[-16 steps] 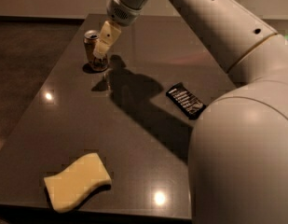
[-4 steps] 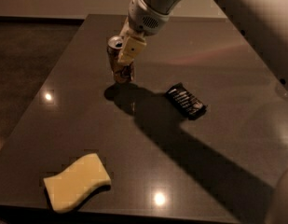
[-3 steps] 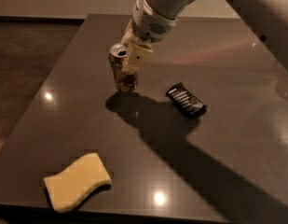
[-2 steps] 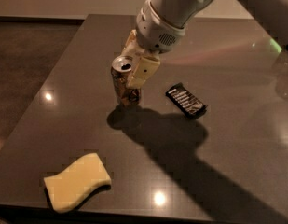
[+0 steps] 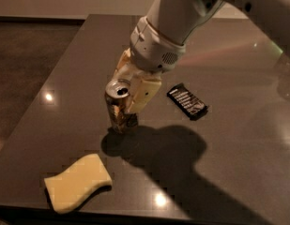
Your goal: Move orange can near sponge
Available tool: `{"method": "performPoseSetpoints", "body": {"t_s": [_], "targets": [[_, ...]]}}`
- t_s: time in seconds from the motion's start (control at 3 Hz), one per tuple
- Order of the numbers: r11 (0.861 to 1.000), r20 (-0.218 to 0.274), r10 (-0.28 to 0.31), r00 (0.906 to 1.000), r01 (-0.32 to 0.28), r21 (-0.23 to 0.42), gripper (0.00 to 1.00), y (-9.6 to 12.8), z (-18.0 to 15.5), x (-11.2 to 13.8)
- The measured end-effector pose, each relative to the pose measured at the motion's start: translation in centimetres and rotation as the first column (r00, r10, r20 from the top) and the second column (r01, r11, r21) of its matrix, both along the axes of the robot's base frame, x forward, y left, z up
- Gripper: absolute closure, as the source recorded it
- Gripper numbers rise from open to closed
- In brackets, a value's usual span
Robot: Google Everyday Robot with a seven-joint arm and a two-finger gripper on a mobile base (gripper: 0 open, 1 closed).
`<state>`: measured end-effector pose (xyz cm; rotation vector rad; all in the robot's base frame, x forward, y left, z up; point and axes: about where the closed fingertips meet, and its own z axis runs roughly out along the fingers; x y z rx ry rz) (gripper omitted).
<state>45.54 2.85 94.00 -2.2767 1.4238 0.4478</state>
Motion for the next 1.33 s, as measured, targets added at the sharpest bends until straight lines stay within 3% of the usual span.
{"method": "performPoseSetpoints", "body": {"t_s": [0.33, 0.67, 1.0, 1.33], "targets": [[0.998, -0.027, 0.065, 0.9975, -0.065, -0.009, 1.0, 0.9, -1.2, -2.2], [0.996, -0.047, 0.091, 0.9948, -0.091, -0.013, 1.0, 1.4, -2.2, -2.8], [0.994, -0.057, 0.107, 0.9926, -0.108, -0.014, 0.86, 1.6, -2.8, -3.3], [0.992, -0.066, 0.123, 0.9903, -0.123, -0.009, 0.62, 1.8, -3.1, -3.7]]}}
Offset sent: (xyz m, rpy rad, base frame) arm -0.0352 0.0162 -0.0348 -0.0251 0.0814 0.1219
